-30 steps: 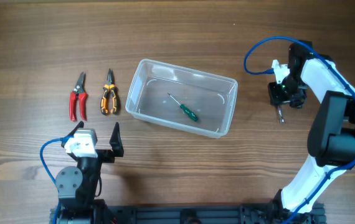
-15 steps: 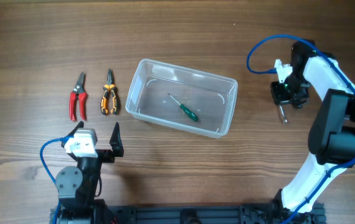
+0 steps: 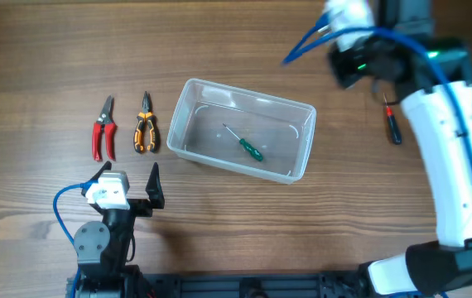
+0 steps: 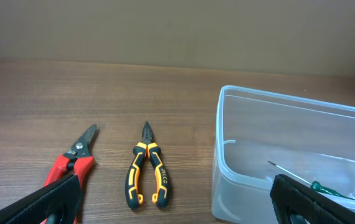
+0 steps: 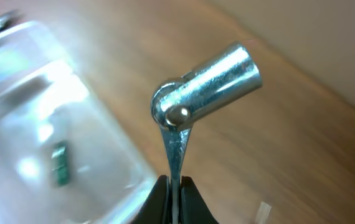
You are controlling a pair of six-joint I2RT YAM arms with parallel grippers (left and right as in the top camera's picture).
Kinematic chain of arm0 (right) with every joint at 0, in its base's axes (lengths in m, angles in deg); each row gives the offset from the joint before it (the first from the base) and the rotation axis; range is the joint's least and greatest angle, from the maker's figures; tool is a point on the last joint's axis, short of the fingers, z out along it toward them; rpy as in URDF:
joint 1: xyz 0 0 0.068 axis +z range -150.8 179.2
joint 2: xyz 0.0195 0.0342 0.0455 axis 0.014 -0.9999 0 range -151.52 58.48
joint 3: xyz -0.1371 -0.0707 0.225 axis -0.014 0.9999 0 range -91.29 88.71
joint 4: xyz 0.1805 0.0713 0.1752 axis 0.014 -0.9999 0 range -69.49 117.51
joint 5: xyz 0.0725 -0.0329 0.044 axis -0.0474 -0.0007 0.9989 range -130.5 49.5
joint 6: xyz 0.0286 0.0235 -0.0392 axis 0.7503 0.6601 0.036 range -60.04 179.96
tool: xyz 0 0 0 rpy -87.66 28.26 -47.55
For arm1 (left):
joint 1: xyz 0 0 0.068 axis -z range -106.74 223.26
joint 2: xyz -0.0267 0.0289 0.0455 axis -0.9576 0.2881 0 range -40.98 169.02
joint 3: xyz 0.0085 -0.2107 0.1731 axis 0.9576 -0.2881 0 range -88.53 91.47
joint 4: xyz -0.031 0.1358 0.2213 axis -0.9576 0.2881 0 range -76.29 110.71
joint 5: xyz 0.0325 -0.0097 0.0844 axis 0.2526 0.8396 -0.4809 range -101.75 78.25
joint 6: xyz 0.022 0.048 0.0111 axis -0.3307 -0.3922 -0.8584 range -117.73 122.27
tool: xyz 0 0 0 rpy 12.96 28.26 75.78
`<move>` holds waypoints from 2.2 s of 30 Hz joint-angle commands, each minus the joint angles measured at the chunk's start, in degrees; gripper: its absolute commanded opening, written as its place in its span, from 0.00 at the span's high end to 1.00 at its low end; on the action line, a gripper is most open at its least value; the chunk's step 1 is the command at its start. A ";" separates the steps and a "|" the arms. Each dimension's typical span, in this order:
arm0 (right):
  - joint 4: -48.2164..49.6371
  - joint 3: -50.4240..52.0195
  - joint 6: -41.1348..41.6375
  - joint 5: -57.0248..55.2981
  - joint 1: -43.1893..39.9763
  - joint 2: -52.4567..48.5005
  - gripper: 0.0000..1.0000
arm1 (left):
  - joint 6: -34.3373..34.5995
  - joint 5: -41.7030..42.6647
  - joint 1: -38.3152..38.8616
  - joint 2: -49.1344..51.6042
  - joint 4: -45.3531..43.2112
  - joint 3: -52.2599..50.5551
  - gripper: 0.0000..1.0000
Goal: Pack container
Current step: 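Carry hex key with right gripper and release it into container, then move right gripper to red screwdriver and grasp its handle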
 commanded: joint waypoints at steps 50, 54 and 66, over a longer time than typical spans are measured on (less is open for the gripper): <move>-12.35 -12.76 14.88 -15.67 0.20 -7.69 0.41 | -0.90 0.09 -0.04 -0.42 -0.17 -0.33 0.00; -12.39 -6.49 14.58 -16.00 -11.50 -9.33 0.42 | -0.90 0.09 -0.04 -0.42 -0.17 -0.33 0.00; 0.39 16.13 12.07 -16.06 -31.30 -15.15 0.45 | -0.90 0.09 -0.04 -0.42 -0.17 -0.33 0.00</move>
